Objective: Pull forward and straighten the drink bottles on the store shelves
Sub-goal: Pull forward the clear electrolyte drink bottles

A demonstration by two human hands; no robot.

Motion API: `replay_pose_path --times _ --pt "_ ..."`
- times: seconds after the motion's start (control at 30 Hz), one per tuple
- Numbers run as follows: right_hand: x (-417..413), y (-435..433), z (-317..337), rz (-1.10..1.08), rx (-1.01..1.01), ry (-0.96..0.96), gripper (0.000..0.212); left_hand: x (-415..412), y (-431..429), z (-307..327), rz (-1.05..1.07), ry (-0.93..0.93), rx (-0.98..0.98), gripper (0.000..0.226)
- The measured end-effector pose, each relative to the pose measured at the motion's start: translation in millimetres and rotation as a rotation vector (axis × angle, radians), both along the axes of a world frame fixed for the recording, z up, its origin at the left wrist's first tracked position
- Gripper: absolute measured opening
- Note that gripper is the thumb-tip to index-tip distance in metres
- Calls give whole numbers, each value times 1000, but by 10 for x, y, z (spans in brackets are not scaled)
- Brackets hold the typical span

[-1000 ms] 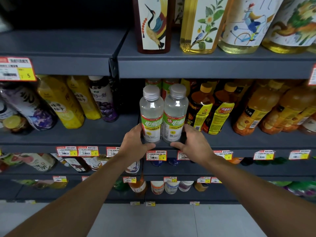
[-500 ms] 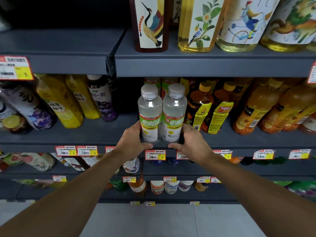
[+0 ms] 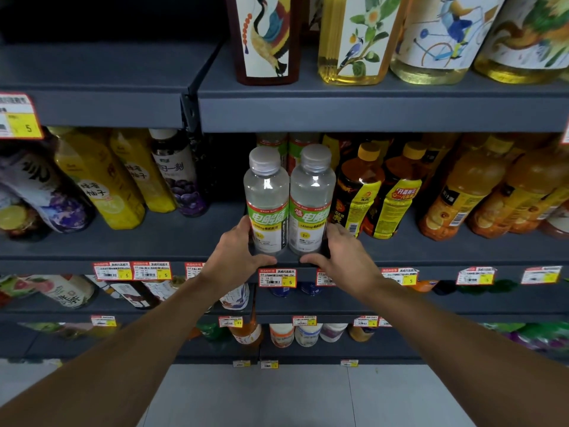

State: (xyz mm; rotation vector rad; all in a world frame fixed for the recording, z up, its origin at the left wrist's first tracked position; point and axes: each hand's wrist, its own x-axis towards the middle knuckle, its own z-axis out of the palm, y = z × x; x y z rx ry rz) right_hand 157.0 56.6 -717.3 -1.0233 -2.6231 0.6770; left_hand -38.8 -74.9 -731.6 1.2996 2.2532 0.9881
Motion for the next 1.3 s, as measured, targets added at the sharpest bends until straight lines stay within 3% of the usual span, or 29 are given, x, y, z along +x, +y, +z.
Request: replay_pose_path --times 0.9,1.07,1.13,1.23,1.3 --pt "-19 -35 -45 -29 34 -35 69 9 -75 -16 -61 31 -38 65" --pt "42 -125 47 -73 -78 11 78 197 -136 107 9 -10 10 86" --pt "179 -185 110 -127 -124 44 81 396 -216 186 175 -3 35 96" --pt "463 -212 177 -210 -105 90 60 874 -364 267 454 -20 197 72" --pt "632 -160 215 -247 -96 103 52 1202 -346 282 462 -67 276 49"
